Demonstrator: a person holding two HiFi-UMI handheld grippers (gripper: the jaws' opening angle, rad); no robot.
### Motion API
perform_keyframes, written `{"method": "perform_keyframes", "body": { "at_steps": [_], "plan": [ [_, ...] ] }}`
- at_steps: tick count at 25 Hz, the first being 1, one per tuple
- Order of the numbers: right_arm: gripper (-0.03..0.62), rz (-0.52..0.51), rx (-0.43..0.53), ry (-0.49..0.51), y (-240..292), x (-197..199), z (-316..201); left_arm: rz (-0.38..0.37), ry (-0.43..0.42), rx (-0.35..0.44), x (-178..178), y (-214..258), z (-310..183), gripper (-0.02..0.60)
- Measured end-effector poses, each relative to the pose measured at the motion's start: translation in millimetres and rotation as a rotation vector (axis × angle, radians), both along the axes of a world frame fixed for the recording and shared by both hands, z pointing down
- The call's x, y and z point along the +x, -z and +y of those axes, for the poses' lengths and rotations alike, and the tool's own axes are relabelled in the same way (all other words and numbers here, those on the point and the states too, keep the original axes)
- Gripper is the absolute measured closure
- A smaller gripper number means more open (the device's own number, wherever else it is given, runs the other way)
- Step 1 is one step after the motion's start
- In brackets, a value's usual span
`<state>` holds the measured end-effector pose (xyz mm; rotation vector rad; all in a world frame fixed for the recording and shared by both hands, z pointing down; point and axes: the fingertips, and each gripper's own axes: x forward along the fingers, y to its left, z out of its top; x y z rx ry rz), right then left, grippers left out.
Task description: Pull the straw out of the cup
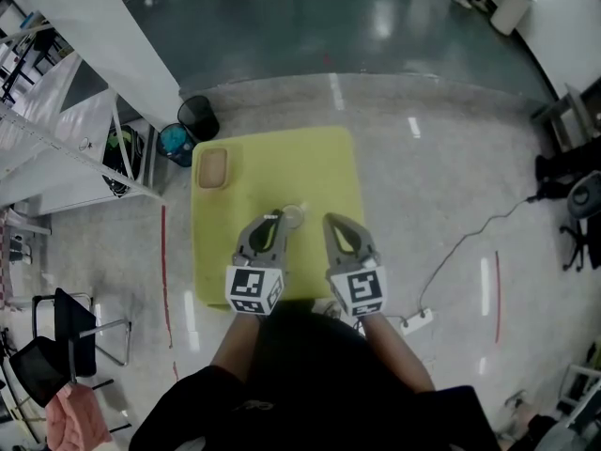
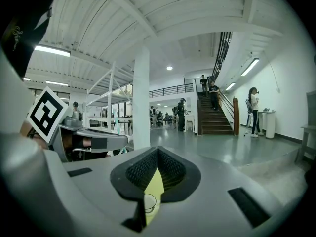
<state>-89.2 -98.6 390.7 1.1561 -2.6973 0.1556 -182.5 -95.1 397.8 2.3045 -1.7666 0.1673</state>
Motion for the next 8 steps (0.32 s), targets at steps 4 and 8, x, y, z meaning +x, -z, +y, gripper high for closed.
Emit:
{"method": "perform_keyframes", "body": {
  "at_steps": [4,8],
  "plan": [
    [0.579,0.002,0.003,-0.004,1.0,1.0,-0.6,0.003,-0.002,-0.004,0.7,-1.1,-1.0,0.517],
    [0.579,0.0,0.009,-0.003,1.8,2.2,-1.0,0.002,-0.003,-0.006,0.9,-2.2,-1.6,0.517]
  ]
}}
